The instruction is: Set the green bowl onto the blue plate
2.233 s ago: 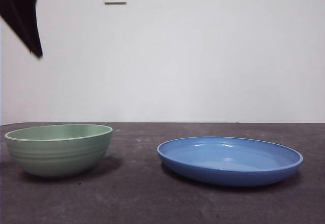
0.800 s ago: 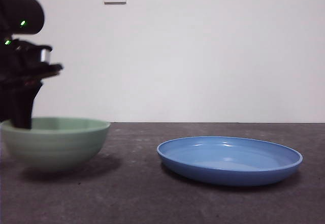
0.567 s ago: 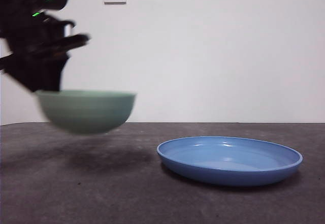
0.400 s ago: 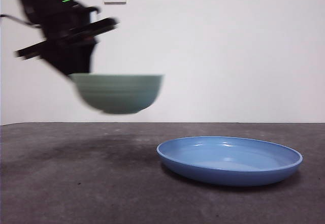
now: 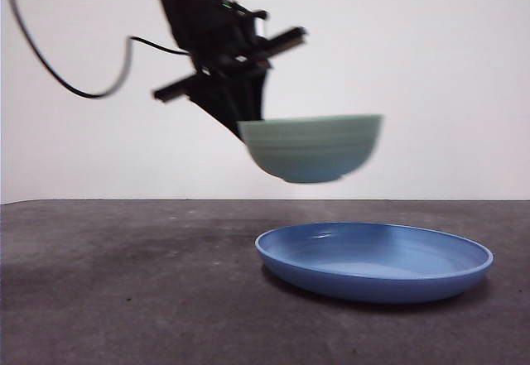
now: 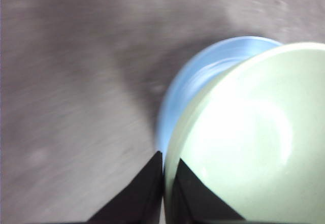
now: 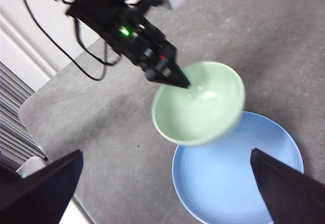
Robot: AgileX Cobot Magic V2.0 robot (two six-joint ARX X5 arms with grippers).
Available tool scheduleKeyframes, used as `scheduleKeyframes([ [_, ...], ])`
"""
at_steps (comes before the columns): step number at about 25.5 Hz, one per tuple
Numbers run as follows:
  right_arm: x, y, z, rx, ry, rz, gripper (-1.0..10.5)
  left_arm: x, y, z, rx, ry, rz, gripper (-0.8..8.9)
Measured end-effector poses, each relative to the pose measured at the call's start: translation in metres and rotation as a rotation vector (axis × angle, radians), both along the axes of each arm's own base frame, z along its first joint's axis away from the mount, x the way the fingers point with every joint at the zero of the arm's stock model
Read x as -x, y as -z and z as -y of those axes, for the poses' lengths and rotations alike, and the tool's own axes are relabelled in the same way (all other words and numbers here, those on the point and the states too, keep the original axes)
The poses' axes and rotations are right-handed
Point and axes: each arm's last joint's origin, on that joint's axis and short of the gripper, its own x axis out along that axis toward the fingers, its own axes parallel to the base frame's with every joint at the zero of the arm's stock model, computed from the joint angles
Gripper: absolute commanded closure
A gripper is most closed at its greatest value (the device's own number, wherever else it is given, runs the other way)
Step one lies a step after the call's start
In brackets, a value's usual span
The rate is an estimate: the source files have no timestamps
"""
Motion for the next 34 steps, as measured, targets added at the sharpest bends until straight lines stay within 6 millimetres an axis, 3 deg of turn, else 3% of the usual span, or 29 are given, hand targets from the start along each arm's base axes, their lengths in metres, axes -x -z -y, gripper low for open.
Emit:
scheduleKeyframes([
  [5, 0.0, 0.0, 0.0, 0.0, 0.0, 0.0, 4.0, -0.001, 0.017, 0.025, -0.003, 0.025, -0.021, 7.98],
  [14, 0.0, 0.0, 0.0, 0.0, 0.0, 0.0, 4.0, -0.005, 0.06, 0.047, -0.043, 0.035, -0.085, 7.98],
  [34, 0.0, 0.0, 0.0, 0.0, 0.0, 0.0, 4.0, -0.003, 0.073, 0.056, -0.048, 0.029, -0.108, 7.84],
])
